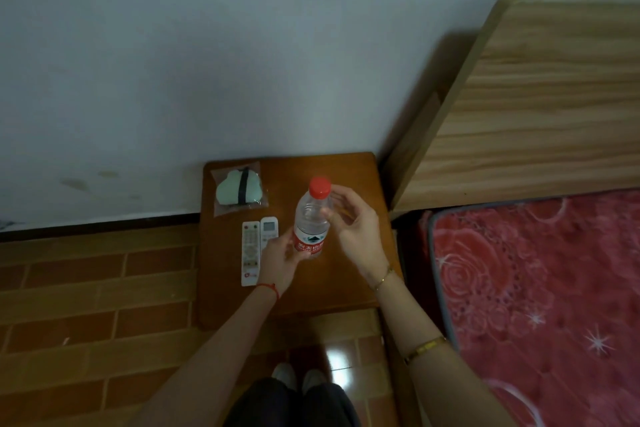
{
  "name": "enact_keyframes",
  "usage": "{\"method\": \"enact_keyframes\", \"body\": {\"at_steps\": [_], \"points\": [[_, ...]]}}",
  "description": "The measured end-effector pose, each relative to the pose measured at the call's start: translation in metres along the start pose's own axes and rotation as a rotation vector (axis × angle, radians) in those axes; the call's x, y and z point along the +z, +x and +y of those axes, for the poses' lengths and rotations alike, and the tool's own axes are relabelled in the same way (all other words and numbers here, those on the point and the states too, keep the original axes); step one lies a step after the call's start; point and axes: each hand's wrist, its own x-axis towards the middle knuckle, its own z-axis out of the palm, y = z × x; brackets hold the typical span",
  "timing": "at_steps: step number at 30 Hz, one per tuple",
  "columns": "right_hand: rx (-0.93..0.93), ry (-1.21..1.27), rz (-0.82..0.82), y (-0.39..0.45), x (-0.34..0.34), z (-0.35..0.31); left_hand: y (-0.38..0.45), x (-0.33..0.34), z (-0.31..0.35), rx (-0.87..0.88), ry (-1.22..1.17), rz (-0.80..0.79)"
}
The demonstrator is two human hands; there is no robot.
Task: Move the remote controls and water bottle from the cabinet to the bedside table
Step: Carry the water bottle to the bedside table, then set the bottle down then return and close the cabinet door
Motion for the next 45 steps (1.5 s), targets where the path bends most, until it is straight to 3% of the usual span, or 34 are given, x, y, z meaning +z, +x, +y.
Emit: {"method": "enact_keyframes", "body": {"at_steps": [12, 18, 22, 30, 45], "points": [[0.009, -0.024, -0.054, -0.005, 0.009, 0.042, 0.016, 0.022, -0.042, -0.059, -0.018, 0.004], [0.027, -0.058, -0.102, -0.011, 0.007, 0.036, 0.01, 0.016, -0.033, -0.105, -0.025, -0.032], [0.062, -0.208, -0.157, -0.018, 0.002, 0.025, -0.005, 0.003, -0.012, -0.087, 0.022, -0.051], [0.173, -0.545, -0.187, -0.041, -0.022, -0.04, -0.067, -0.057, 0.046, -0.087, 0.242, 0.002], [-0.05, -0.706, -0.151, -0.103, -0.053, -0.231, -0.22, -0.182, 0.179, 0.128, 0.533, 0.205]]}}
